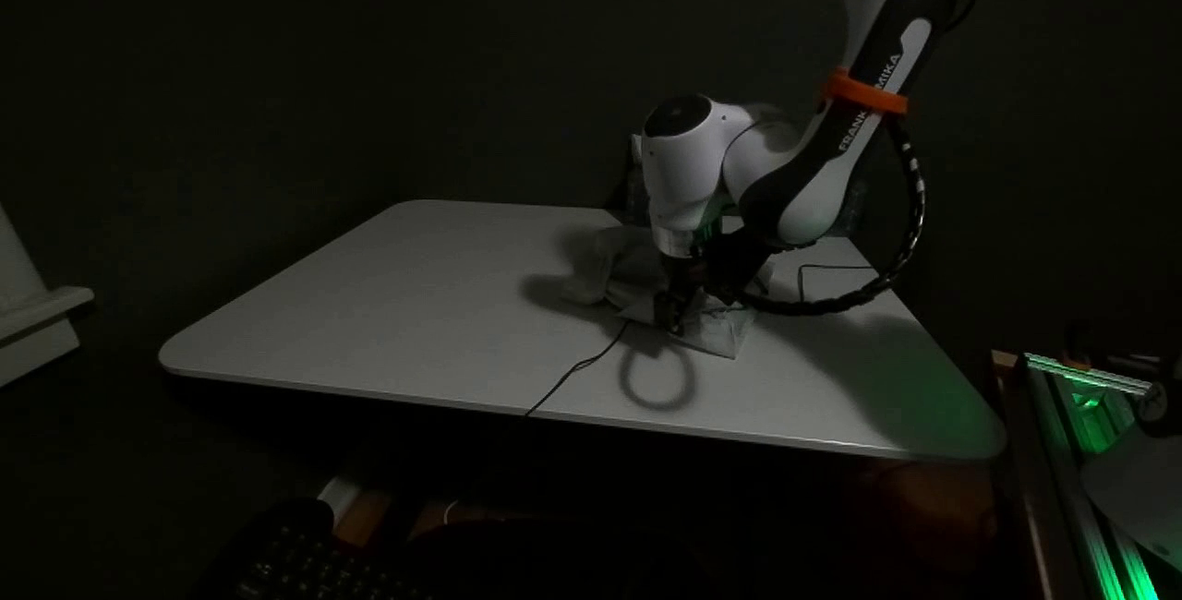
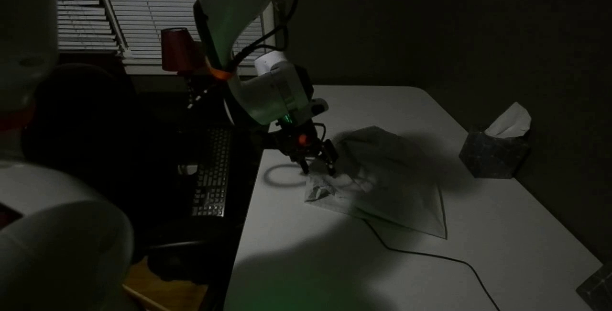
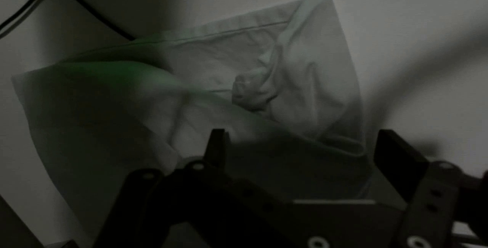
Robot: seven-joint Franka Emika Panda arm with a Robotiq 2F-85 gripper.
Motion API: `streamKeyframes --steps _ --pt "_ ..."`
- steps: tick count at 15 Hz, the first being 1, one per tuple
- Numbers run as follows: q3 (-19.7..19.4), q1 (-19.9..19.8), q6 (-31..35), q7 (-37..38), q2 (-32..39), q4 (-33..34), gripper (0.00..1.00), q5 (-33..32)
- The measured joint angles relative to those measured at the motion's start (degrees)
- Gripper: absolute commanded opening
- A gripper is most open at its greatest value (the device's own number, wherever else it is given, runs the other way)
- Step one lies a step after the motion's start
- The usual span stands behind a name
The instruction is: Fold the shirt on the table
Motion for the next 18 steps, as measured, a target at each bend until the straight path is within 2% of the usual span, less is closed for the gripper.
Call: streamKeyframes --steps 1,2,3,11,12,15,18 --pt "0.0 0.1 0.0 -0.2 0.6 0.2 0.75 0.0" --pt "-0.1 0.2 0.0 -0.5 1.1 0.4 0.74 0.0" --pt "-0.2 0.3 0.0 -1.0 1.5 0.6 0.68 0.0" --pt "-1.2 1.1 0.0 -4.3 2.7 0.9 0.04 0.3" --pt "-1.1 1.1 0.0 -4.8 2.7 0.9 0.01 0.5" --pt "-0.6 1.1 0.0 -8.0 2.0 0.9 0.00 3.0" --pt "1.0 1.1 -0.6 -13.2 0.1 0.5 0.01 8.8"
